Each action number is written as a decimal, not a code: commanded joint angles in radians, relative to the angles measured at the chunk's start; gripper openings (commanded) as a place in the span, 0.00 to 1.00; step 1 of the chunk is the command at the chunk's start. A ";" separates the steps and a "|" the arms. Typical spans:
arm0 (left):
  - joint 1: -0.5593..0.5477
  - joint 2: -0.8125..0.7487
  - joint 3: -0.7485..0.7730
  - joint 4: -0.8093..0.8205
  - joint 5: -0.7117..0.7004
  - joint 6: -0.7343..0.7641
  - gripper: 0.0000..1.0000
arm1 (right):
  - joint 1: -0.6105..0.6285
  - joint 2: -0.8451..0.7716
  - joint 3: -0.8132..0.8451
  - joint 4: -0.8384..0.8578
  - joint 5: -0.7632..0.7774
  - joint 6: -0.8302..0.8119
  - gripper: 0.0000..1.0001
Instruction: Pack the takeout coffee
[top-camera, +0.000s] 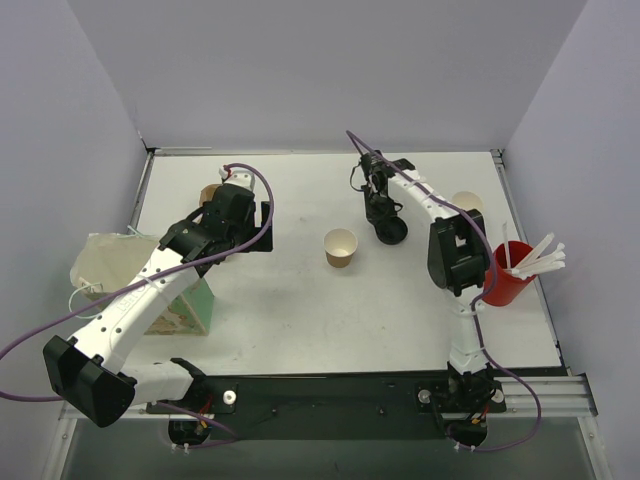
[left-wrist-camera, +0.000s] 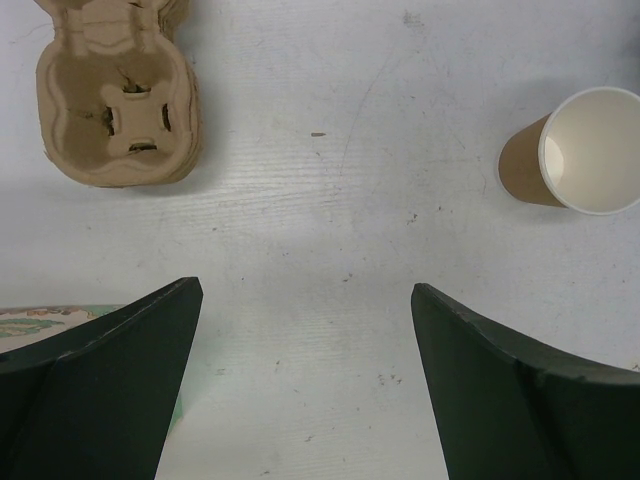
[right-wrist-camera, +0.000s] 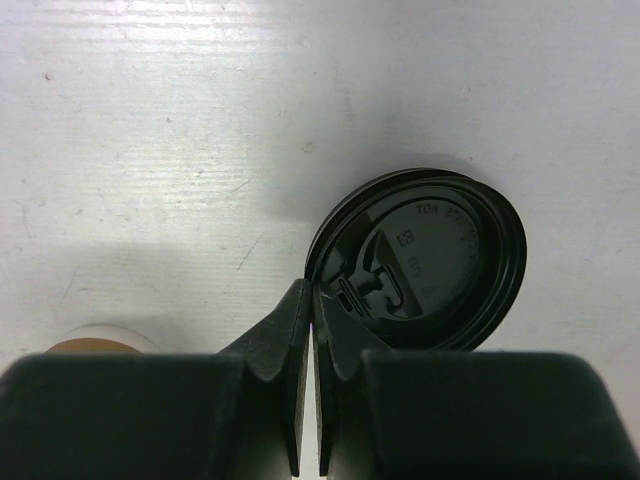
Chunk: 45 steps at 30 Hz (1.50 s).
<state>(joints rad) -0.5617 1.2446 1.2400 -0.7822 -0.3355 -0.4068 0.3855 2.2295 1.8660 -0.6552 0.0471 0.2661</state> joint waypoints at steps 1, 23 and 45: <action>0.005 -0.022 0.003 0.026 -0.004 0.006 0.98 | -0.005 -0.094 0.002 -0.040 0.020 0.024 0.00; 0.005 -0.027 0.001 0.027 0.000 0.008 0.97 | 0.003 -0.074 -0.024 -0.038 0.014 0.022 0.14; 0.005 -0.020 0.001 0.029 -0.002 0.011 0.97 | 0.006 -0.022 -0.018 -0.038 0.007 0.018 0.10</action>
<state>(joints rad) -0.5613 1.2419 1.2343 -0.7822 -0.3347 -0.4065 0.3870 2.2070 1.8488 -0.6556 0.0444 0.2867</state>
